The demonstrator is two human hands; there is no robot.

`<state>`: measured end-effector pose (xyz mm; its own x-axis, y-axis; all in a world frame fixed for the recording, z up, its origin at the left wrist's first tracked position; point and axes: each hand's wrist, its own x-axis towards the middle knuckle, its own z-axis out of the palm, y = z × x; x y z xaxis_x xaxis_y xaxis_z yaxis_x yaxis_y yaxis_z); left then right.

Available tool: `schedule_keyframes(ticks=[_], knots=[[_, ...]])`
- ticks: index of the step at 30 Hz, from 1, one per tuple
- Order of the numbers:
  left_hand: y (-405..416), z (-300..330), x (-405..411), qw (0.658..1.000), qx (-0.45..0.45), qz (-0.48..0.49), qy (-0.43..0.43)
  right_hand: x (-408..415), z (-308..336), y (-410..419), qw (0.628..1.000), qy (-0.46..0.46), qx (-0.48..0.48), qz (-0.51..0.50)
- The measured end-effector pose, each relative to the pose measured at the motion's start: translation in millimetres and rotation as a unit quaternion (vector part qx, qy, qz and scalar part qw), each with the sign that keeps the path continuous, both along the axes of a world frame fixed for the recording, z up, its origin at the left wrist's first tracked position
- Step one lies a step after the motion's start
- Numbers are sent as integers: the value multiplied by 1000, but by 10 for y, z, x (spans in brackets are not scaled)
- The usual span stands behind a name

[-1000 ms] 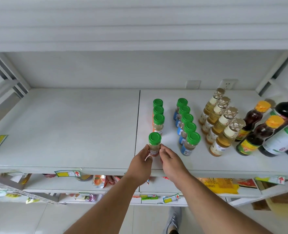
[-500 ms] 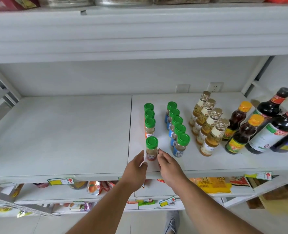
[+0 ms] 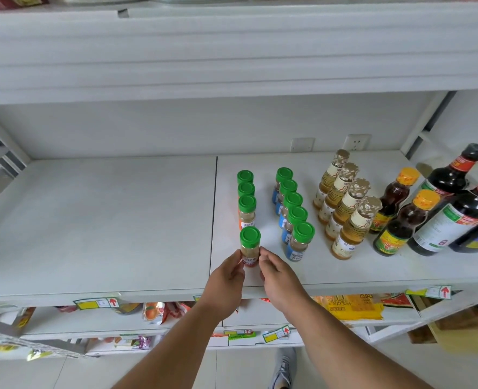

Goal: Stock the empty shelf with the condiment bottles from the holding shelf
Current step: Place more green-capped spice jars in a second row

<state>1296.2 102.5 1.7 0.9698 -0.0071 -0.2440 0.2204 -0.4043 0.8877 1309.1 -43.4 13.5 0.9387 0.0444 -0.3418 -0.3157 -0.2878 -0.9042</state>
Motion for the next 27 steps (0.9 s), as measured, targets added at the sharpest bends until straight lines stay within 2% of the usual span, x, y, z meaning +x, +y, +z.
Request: schedule_keyframes(ticks=[27], knots=[[54, -96, 406, 1000, -18, -2, 2, 465, -178, 45, 1000, 2, 15, -13]])
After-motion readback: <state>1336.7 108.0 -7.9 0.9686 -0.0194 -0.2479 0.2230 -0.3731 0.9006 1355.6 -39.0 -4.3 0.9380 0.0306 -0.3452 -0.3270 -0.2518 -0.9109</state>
